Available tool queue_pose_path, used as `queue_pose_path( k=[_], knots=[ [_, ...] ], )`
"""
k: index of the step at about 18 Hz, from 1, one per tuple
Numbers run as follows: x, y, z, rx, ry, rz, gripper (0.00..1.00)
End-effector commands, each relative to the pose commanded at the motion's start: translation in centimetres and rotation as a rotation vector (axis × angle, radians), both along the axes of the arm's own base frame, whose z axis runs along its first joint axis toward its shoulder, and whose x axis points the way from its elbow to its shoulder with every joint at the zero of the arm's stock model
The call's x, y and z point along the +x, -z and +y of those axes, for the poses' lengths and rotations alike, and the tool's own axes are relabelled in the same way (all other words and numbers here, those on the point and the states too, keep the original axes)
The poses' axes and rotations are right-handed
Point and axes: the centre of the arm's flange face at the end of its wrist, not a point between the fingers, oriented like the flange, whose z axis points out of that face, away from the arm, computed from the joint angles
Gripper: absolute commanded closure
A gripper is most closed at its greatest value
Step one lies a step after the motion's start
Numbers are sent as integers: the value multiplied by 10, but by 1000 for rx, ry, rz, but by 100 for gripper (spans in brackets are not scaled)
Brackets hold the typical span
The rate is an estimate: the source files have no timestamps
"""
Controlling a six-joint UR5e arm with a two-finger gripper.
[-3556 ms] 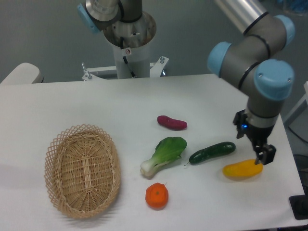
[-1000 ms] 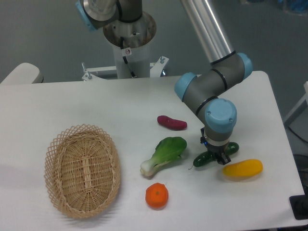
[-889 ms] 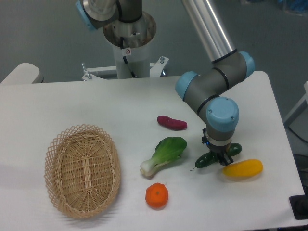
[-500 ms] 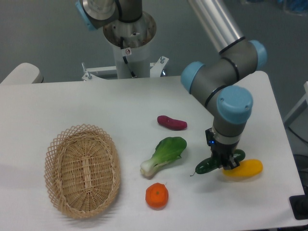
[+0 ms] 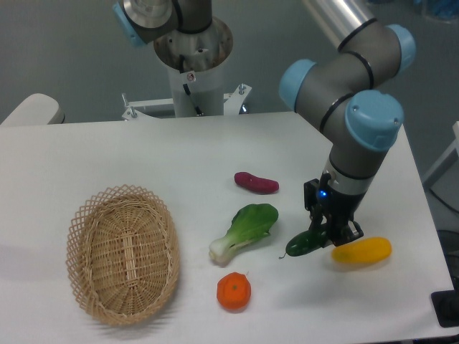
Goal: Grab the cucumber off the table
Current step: 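Lift the grasped cucumber up off the table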
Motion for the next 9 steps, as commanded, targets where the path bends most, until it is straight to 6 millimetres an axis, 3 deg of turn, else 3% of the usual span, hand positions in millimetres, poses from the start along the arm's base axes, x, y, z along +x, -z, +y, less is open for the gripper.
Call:
queue_pose_path(
  k=[9],
  knots=[
    [23,-20,10,12,-10,10,90]
  ],
)
